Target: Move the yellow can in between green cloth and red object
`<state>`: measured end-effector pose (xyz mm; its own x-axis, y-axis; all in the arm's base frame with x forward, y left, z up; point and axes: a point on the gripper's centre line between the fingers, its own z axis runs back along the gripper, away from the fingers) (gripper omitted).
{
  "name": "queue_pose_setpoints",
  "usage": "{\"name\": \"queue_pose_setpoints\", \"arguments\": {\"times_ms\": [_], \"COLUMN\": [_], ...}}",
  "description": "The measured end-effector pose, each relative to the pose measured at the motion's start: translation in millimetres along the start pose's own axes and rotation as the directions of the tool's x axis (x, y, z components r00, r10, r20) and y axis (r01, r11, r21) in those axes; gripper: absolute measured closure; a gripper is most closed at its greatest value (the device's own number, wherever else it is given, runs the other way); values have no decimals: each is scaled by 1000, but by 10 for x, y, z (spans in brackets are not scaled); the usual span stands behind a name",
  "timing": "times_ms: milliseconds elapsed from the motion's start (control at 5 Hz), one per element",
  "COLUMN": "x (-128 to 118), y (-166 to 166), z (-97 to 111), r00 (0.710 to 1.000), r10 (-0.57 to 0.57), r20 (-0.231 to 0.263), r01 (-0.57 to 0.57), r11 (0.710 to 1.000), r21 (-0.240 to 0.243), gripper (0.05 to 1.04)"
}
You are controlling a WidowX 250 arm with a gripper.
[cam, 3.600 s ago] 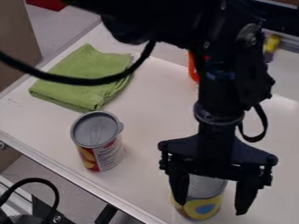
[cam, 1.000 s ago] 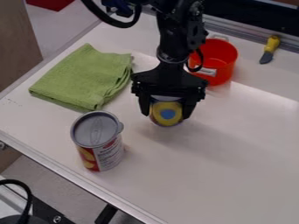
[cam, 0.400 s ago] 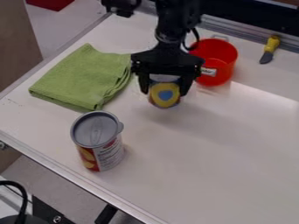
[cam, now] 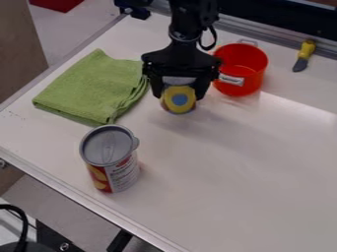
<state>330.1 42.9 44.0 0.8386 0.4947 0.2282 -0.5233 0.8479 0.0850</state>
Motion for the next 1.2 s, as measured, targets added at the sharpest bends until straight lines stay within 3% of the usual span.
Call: {"name": "queue_pose_setpoints", "arguments": {"times_ms": [800, 1200], "x": [293, 419], "y": [-63, -78], "z": [18, -22], "r00": [999, 998], "r10": [5, 37], "r20": [44, 47], "r01": [-2, -35], "r11": [999, 998], "r21": [-54, -46], "gripper": [87, 87]}}
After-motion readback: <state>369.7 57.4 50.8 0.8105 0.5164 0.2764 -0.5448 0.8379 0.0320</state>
